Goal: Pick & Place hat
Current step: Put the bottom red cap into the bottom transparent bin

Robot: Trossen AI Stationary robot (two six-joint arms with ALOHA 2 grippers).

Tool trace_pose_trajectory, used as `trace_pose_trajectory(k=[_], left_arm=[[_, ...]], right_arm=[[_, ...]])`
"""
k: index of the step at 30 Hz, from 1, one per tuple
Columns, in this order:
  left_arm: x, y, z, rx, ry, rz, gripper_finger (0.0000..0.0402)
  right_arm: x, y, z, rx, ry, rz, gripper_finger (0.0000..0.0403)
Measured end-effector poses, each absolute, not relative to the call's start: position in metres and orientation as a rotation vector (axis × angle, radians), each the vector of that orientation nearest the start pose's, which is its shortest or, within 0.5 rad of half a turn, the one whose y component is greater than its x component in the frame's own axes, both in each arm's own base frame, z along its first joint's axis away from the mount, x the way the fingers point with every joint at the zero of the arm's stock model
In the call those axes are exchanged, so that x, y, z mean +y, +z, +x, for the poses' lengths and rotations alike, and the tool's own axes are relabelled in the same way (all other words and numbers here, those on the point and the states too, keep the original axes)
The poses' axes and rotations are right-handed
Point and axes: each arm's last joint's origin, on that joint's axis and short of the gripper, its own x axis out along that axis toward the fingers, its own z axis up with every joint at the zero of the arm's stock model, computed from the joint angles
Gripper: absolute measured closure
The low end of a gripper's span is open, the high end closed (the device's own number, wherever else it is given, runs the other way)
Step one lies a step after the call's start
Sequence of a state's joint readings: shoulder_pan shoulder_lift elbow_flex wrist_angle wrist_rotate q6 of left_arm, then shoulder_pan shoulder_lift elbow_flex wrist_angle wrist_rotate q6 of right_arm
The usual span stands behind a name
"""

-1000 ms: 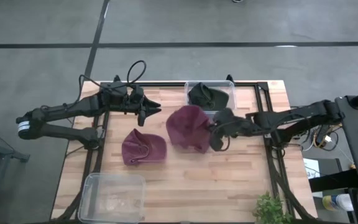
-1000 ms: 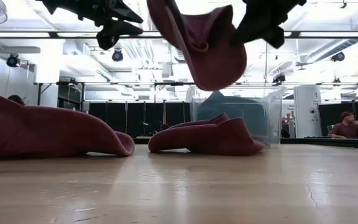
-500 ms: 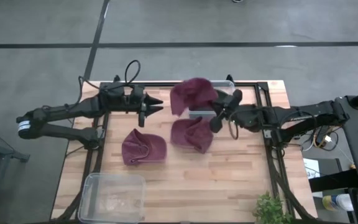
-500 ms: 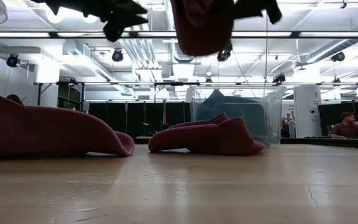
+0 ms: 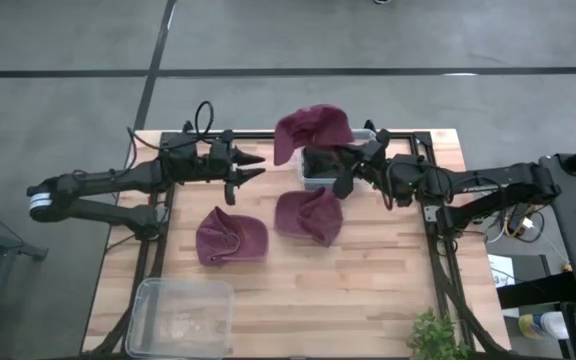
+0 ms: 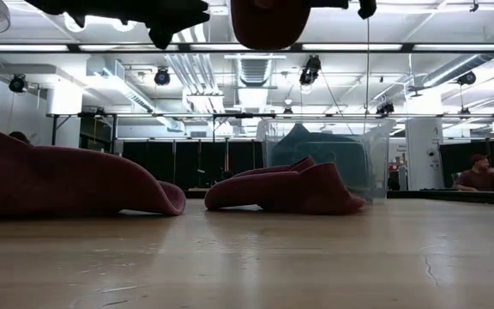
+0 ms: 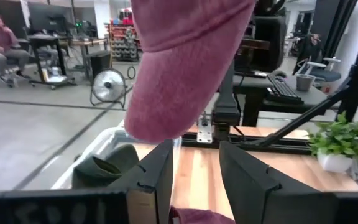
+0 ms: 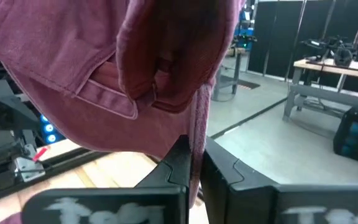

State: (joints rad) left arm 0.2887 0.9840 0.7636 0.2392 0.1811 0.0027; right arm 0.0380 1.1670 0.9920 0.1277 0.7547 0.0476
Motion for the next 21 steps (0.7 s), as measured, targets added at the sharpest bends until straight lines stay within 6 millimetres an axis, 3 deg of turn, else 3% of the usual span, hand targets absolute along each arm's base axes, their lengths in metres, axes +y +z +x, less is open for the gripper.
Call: trace_pose_trajectory(k=[11,21], left_arm=[[0.046,0.33,0.228,-0.055,0.152,0.192,0.0278],[0.046,0.331,0.229,-0.067,0.243,0.206,0.0278]], right_arm=[[-0.011,0.354,0.274,-0.024,-0.686,0.05,0.039],[-0.012,0.349,0.286,-0.014,-0.679,0.046,0.039]])
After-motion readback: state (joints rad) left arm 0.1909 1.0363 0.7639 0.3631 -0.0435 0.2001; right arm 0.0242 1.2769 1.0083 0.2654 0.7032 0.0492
